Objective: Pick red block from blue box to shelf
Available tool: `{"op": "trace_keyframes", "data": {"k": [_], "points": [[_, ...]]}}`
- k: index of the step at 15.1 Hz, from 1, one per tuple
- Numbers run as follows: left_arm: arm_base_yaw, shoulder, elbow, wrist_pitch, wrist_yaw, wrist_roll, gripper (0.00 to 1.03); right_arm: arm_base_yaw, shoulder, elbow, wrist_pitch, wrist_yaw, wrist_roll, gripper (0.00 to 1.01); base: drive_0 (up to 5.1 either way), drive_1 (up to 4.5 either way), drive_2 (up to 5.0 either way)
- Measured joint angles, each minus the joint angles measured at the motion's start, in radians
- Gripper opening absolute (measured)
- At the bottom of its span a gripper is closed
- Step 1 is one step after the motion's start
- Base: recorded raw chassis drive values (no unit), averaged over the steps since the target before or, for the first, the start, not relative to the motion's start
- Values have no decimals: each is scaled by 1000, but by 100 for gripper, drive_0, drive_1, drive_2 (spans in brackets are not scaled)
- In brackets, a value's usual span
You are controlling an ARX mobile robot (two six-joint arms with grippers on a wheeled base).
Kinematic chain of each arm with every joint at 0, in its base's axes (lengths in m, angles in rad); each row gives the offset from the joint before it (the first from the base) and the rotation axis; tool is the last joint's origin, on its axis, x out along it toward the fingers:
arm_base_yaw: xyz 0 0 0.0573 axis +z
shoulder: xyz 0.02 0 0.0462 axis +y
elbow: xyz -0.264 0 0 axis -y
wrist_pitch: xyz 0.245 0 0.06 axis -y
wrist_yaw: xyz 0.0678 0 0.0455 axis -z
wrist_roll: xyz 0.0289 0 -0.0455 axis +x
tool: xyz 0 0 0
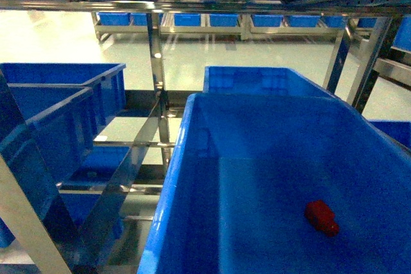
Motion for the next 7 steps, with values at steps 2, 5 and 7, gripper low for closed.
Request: {"op": "trace_keyframes", "data": {"k": [2, 5, 7], "points": [[0, 0, 0, 0, 0, 0, 98, 0, 0, 0, 0, 0, 0, 28, 0, 0, 0], [0, 0, 0, 0, 0, 0, 98, 0, 0, 0, 0, 0, 0, 100, 0, 0, 0], [0, 0, 0, 0, 0, 0, 98, 0, 0, 0, 0, 0, 0, 98, 0, 0, 0]]}}
